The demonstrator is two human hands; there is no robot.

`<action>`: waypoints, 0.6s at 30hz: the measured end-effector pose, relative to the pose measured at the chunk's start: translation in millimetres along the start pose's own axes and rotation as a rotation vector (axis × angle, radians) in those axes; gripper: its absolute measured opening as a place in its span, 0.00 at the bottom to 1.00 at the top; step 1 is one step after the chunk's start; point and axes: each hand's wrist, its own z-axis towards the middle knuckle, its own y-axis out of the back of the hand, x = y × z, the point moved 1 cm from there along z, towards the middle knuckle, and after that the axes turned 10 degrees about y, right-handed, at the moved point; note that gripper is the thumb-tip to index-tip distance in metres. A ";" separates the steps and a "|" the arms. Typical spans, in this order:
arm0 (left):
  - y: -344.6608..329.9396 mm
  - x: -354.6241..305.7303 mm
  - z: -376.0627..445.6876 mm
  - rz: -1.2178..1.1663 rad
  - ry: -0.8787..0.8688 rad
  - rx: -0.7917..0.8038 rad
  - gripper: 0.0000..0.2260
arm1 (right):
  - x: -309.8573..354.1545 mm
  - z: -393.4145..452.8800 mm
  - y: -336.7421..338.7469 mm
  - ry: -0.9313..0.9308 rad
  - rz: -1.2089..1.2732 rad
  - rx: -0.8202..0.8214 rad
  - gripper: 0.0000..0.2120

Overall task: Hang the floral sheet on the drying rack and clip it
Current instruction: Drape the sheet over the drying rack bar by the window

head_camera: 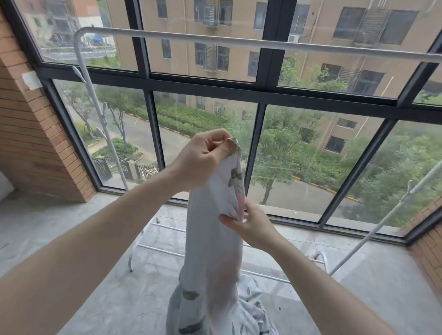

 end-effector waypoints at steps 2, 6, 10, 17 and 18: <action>7.9 1.0 -1.6 0.112 -0.029 0.006 0.12 | 0.1 3.5 -1.1 0.036 -0.046 -0.041 0.16; 51.7 49.4 5.9 0.406 0.019 -0.166 0.13 | 2.0 0.9 20.4 0.054 0.085 -0.251 0.17; 61.3 113.5 -16.0 0.604 0.203 -0.125 0.12 | 16.4 6.2 48.7 0.185 0.101 -0.416 0.17; 21.5 116.8 -38.1 0.326 0.413 0.280 0.22 | 24.0 0.0 34.0 0.265 -0.070 -0.169 0.10; 14.9 109.4 -37.5 0.320 0.377 0.315 0.14 | 23.5 -1.2 29.2 0.280 -0.093 -0.136 0.10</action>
